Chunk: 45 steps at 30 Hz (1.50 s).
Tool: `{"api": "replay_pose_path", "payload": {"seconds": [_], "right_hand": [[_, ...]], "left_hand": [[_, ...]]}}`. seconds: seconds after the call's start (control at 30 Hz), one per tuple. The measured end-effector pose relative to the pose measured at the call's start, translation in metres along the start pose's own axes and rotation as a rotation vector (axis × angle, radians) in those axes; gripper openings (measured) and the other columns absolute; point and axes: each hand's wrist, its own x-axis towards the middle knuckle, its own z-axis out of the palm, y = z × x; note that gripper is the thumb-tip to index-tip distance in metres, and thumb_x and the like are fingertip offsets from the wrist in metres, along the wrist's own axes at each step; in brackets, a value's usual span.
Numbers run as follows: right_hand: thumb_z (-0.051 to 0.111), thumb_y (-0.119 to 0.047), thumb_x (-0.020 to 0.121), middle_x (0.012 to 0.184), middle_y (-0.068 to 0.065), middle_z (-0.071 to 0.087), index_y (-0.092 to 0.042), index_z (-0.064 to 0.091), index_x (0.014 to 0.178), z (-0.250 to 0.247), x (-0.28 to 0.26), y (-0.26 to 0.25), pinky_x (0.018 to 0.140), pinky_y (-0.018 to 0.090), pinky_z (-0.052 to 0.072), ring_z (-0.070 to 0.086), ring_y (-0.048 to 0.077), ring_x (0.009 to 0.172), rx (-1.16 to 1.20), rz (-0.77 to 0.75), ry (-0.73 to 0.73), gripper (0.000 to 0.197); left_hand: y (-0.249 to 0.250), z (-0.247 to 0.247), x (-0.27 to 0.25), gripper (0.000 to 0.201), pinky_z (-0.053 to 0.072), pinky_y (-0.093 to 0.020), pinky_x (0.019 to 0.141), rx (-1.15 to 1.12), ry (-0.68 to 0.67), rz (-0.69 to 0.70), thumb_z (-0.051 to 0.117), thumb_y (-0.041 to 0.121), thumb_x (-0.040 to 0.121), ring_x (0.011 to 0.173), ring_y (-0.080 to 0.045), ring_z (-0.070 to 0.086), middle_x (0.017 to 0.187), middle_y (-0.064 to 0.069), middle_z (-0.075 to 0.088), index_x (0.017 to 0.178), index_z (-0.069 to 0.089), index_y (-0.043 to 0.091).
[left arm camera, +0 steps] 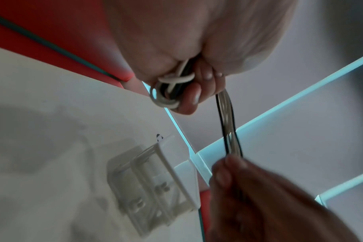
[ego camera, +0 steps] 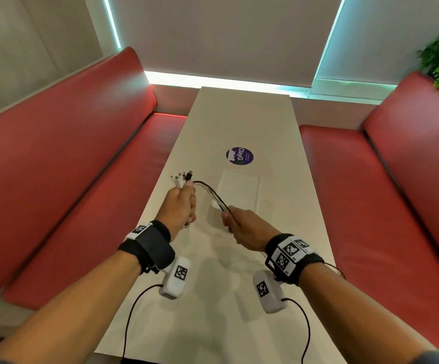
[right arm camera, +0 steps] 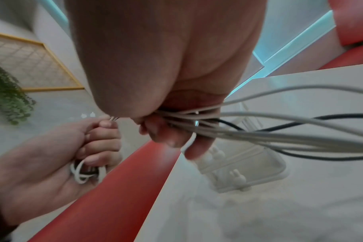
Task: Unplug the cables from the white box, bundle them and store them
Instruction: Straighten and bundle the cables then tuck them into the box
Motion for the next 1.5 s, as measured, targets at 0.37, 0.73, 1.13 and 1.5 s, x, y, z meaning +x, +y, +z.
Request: {"api": "replay_pose_path", "payload": {"seconds": [0.37, 0.73, 1.13, 1.5], "right_hand": [[0.039, -0.002, 0.099, 0.094, 0.015, 0.069, 0.002, 0.062, 0.106, 0.018, 0.010, -0.046, 0.061, 0.023, 0.040, 0.057, 0.022, 0.068, -0.247, -0.099, -0.074, 0.024], [0.038, -0.033, 0.105, 0.076, -0.001, 0.064, -0.016, 0.056, 0.096, 0.013, 0.004, -0.029, 0.073, 0.035, 0.055, 0.066, 0.011, 0.065, -0.035, -0.073, -0.142, 0.027], [0.043, -0.050, 0.101, 0.079, 0.000, 0.053, -0.022, 0.060, 0.084, -0.009, 0.005, -0.005, 0.054, 0.024, 0.045, 0.047, 0.013, 0.058, 0.028, 0.085, -0.301, 0.037], [0.047, -0.044, 0.102, 0.095, 0.000, 0.070, -0.021, 0.069, 0.095, -0.041, 0.019, -0.005, 0.079, 0.034, 0.051, 0.064, 0.016, 0.084, -0.178, 0.006, -0.213, 0.032]], "left_hand": [[-0.019, 0.025, -0.014, 0.075, 0.043, -0.038, 0.068, 0.108, -0.126, -0.175, 0.065, 0.070, 0.070, 0.074, -0.024, 0.056, 0.080, -0.009, 0.061, 0.107, 0.063, 0.005], [0.001, 0.014, 0.008, 0.045, 0.048, -0.033, 0.057, -0.227, 0.036, -0.165, 0.048, 0.052, 0.099, 0.052, -0.022, 0.056, 0.062, -0.004, 0.058, 0.076, 0.054, 0.014], [0.004, -0.005, 0.021, 0.049, 0.021, -0.023, 0.042, -0.236, 0.086, -0.168, 0.042, 0.058, 0.098, 0.040, -0.015, 0.018, 0.051, 0.002, 0.023, 0.064, 0.036, 0.022], [-0.016, 0.004, 0.007, 0.056, 0.015, -0.027, 0.046, 0.326, -0.316, -0.160, 0.045, 0.071, 0.090, 0.046, -0.014, 0.016, 0.053, 0.002, 0.026, 0.066, 0.039, 0.020]]}}
